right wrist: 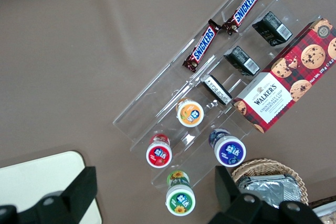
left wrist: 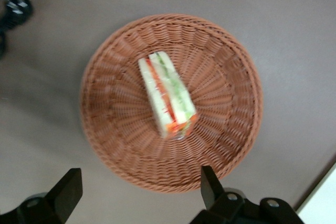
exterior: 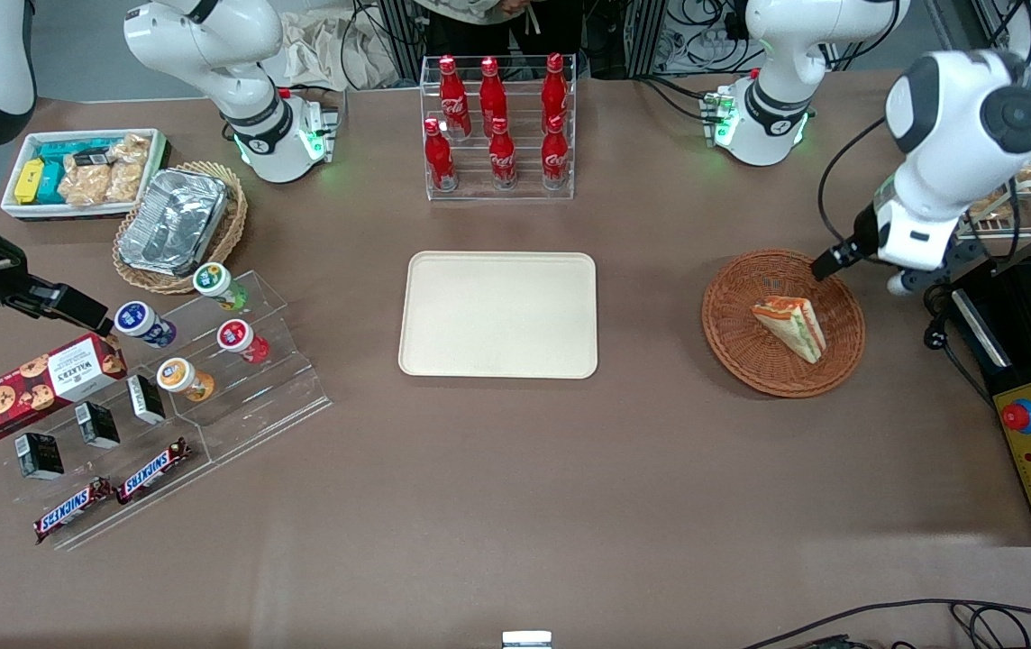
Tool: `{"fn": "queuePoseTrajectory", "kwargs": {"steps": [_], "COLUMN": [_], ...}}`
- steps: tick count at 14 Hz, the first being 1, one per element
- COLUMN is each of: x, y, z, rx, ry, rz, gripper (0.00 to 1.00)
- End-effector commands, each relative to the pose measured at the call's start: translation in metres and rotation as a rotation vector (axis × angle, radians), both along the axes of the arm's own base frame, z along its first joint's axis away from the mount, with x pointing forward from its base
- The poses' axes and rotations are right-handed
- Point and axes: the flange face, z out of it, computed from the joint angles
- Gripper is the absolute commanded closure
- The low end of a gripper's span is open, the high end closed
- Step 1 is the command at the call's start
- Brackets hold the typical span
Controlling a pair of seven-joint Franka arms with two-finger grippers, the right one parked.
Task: Place sandwich from basket to tray
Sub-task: 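Lower the open left gripper around the sandwich and close it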
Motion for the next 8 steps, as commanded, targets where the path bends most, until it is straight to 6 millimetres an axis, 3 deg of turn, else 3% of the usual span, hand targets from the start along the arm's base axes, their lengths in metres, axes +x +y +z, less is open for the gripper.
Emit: {"fn": "queuePoseTrajectory", "kwargs": {"steps": [1, 5, 8], "x": [0.010, 0.023, 0.020], "y": [0.007, -0.001, -0.001], "z": [-0.012, -0.040, -0.055], "rx": [-0.033, -0.038, -0.035], "ry": [-0.010, -0.038, -0.028], "rz": [0.068, 0.150, 0.179], "gripper": [0.00, 0.00, 0.00]}}
